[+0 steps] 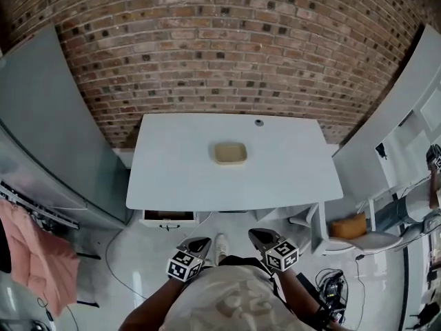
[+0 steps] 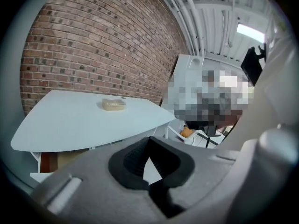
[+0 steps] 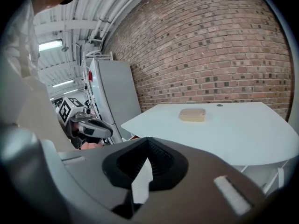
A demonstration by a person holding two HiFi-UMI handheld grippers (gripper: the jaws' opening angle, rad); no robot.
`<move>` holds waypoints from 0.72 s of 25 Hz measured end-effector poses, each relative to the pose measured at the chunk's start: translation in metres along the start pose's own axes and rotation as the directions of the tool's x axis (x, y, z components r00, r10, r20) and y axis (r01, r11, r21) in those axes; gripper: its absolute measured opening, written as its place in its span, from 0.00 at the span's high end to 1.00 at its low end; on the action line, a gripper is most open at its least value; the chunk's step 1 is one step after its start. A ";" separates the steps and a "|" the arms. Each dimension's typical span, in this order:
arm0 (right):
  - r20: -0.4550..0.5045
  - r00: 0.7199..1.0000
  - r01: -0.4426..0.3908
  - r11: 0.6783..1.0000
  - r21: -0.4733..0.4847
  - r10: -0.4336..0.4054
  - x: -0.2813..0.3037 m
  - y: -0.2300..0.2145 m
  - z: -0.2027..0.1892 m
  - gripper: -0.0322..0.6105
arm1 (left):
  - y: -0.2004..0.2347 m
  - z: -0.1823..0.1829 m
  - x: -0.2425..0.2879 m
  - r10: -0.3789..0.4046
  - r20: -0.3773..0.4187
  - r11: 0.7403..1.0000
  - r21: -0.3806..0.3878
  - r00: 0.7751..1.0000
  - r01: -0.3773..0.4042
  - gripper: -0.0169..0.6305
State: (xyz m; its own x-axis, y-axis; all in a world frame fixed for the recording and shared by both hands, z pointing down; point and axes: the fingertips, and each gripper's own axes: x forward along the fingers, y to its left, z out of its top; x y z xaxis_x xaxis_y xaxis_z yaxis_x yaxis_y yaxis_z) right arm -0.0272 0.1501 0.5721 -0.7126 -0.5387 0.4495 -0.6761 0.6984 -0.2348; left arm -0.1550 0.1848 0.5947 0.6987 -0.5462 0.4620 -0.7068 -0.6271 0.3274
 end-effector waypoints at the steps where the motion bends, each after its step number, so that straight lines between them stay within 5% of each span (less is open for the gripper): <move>1: 0.009 1.000 0.005 1.000 0.014 -0.005 0.000 -0.003 0.003 0.94 | 0.001 0.002 -0.001 0.004 0.006 1.000 -0.002 1.000 -0.004 0.97; 18: 0.019 0.996 0.089 0.993 0.078 -0.091 -0.003 -0.077 0.014 0.94 | 0.008 0.011 0.049 -0.022 -0.078 1.000 -0.022 0.997 0.020 0.97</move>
State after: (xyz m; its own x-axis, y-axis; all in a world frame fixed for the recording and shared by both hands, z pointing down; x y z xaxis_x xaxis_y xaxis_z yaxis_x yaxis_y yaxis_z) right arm 0.0243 0.0910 0.5772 -0.6516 -0.6088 0.4526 -0.7495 0.6088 -0.2601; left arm -0.1257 0.1466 0.6106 0.7030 -0.4874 0.5179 -0.6950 -0.6252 0.3550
